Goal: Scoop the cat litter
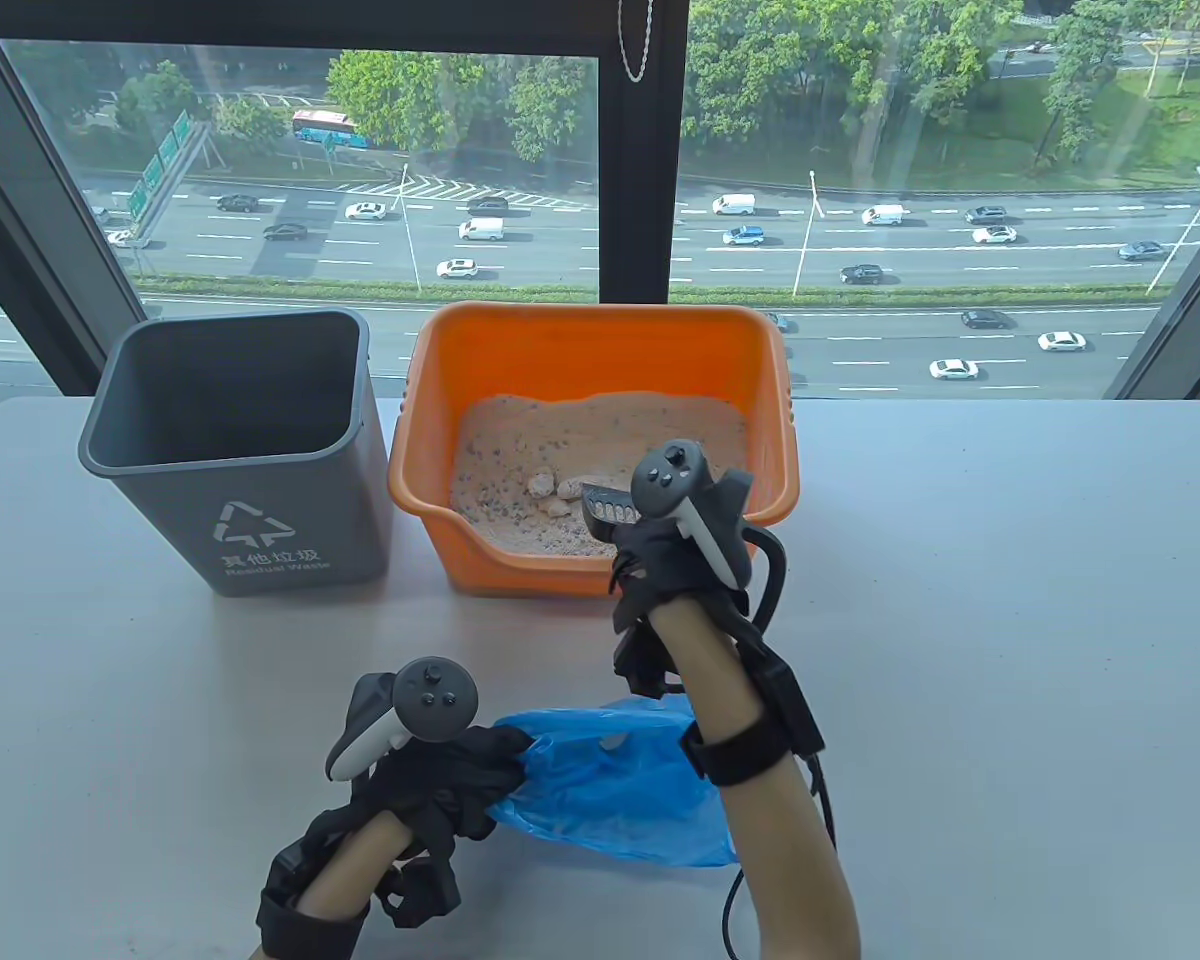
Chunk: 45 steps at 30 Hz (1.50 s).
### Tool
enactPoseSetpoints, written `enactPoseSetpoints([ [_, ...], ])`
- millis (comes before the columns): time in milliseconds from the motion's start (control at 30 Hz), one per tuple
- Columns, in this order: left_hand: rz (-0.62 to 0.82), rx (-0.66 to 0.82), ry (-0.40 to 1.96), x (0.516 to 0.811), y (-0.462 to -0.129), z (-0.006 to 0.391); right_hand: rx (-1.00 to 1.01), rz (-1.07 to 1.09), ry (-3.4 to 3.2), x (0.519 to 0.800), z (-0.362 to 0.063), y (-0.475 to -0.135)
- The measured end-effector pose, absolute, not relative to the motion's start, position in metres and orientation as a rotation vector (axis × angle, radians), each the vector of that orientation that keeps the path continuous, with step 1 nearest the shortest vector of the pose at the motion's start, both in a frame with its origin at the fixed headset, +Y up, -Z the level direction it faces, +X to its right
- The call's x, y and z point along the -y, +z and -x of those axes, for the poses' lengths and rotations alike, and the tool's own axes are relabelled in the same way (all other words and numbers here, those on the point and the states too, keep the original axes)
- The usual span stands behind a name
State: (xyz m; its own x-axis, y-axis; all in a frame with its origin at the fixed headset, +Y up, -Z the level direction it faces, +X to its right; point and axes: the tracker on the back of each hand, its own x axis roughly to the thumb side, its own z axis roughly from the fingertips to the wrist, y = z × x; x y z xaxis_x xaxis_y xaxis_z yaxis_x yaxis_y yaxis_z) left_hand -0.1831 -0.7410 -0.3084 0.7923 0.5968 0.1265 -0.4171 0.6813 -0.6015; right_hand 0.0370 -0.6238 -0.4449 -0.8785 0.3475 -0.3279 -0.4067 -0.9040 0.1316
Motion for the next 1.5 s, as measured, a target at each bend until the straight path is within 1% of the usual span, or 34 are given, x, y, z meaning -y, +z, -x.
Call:
enactPoseSetpoints([
  [133, 0.588, 0.324, 0.577, 0.741, -0.308, 0.183, -0.353, 0.592, 2.706, 0.645, -0.025, -0.471],
  [267, 0.596, 0.327, 0.576, 0.742, -0.309, 0.182, -0.421, 0.73, 2.719, 0.664, -0.025, -0.495],
  [333, 0.603, 0.325, 0.569, 0.743, -0.309, 0.182, -0.377, 0.76, 2.732, 0.667, -0.024, -0.504],
  [400, 0.61, 0.322, 0.571, 0.744, -0.31, 0.182, -0.396, 0.779, 2.79, 0.669, -0.021, -0.512],
  [533, 0.618, 0.309, 0.578, 0.746, -0.311, 0.185, -0.371, 0.805, 2.842, 0.679, -0.019, -0.525],
  [600, 0.621, 0.301, 0.58, 0.747, -0.312, 0.186, -0.306, 0.811, 2.869, 0.685, -0.018, -0.526],
  [633, 0.623, 0.297, 0.581, 0.748, -0.313, 0.186, -0.238, 0.8, 2.898, 0.686, -0.017, -0.525],
  [733, 0.63, 0.287, 0.579, 0.75, -0.314, 0.188, -0.141, 0.782, 2.896, 0.685, -0.015, -0.522],
  [767, 0.631, 0.285, 0.579, 0.751, -0.314, 0.188, -0.077, 0.775, 2.873, 0.683, -0.016, -0.52],
  [867, 0.632, 0.281, 0.581, 0.751, -0.314, 0.189, -0.005, 0.746, 2.859, 0.679, -0.02, -0.518],
  [967, 0.634, 0.282, 0.581, 0.751, -0.314, 0.188, 0.112, 0.704, 2.839, 0.676, -0.025, -0.512],
  [1067, 0.633, 0.283, 0.58, 0.751, -0.314, 0.188, 0.228, 0.591, 2.867, 0.67, -0.022, -0.503],
  [1100, 0.632, 0.284, 0.581, 0.751, -0.314, 0.188, 0.256, 0.506, 2.889, 0.669, -0.02, -0.499],
  [1167, 0.63, 0.284, 0.584, 0.751, -0.314, 0.189, 0.271, 0.354, 2.921, 0.668, -0.015, -0.489],
  [1233, 0.627, 0.284, 0.586, 0.751, -0.314, 0.189, 0.31, 0.288, 2.903, 0.667, -0.011, -0.48],
  [1333, 0.622, 0.285, 0.585, 0.751, -0.315, 0.189, 0.385, 0.286, 2.899, 0.664, -0.01, -0.47],
  [1367, 0.621, 0.286, 0.586, 0.751, -0.315, 0.189, 0.361, 0.248, 2.905, 0.664, -0.01, -0.469],
  [1433, 0.62, 0.288, 0.585, 0.752, -0.315, 0.189, 0.222, 0.127, 2.884, 0.664, -0.009, -0.467],
  [1467, 0.619, 0.289, 0.586, 0.752, -0.315, 0.189, 0.223, 0.145, 2.873, 0.664, -0.009, -0.464],
  [1500, 0.616, 0.288, 0.586, 0.751, -0.315, 0.189, 0.279, 0.181, 2.874, 0.663, -0.009, -0.46],
])
